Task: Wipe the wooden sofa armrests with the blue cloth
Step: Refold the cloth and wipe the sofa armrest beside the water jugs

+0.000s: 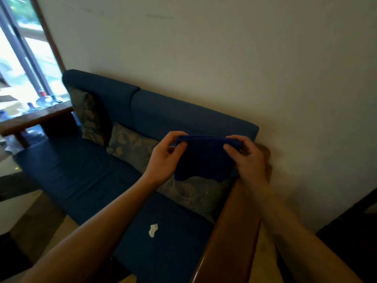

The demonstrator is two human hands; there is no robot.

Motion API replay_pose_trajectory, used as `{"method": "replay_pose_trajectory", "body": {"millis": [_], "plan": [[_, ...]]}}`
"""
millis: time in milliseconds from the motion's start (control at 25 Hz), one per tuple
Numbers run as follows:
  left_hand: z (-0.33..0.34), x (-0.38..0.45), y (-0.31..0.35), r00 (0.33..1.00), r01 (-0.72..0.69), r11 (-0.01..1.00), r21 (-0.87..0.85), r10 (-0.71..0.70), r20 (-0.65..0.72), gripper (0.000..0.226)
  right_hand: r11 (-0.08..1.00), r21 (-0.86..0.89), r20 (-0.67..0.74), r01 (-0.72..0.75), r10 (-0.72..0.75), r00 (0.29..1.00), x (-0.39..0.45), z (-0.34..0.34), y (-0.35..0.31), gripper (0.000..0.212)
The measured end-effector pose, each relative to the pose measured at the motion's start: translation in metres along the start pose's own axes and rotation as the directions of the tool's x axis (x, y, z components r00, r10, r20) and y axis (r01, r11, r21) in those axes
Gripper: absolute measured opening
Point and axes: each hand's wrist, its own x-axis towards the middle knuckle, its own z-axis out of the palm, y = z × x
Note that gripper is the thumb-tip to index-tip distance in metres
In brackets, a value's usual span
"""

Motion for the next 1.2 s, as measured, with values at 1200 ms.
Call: {"method": "replay_pose_trajectory", "body": {"millis": [1200], "plan": [[-0.367, -0.267, 0.009, 0.595, 0.407, 0.888, 0.216, -0.078, -0.800, 0.023, 0.970, 0.147, 0.814, -0.191, -0.009, 0.581, -0.140, 0.446, 0.006, 0.024]]}}
